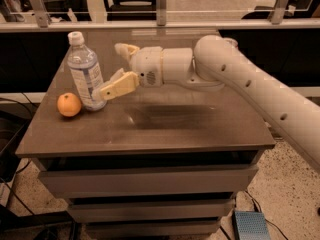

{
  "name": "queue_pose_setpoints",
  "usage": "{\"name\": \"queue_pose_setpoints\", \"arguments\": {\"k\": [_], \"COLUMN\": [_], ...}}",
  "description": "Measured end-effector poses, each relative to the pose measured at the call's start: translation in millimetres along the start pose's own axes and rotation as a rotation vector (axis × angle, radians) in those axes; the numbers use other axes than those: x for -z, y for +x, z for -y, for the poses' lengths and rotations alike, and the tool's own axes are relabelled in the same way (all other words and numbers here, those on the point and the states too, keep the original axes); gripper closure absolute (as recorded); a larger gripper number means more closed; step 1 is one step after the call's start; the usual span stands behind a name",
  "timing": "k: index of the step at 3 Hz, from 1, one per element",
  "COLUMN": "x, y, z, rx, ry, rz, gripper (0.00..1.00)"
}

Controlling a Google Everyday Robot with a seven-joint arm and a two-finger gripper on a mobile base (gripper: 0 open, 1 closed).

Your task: Move blue plastic bottle near orange

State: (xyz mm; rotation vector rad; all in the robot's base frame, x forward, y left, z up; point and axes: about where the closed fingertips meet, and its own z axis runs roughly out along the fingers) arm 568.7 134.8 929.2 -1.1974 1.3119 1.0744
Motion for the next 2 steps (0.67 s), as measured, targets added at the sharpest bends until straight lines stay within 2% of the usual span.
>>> {"name": "queue_pose_setpoints", "arguments": {"k": [1,2], "x": [80.4,80.3], "y": [-5.1,-5.1], "z": [4.5,4.4], "rx": [0.026,0.026], "ry": [0.158,0.158], "rz": [-0.050,-0.050], "gripper": [0.00,0.00]}}
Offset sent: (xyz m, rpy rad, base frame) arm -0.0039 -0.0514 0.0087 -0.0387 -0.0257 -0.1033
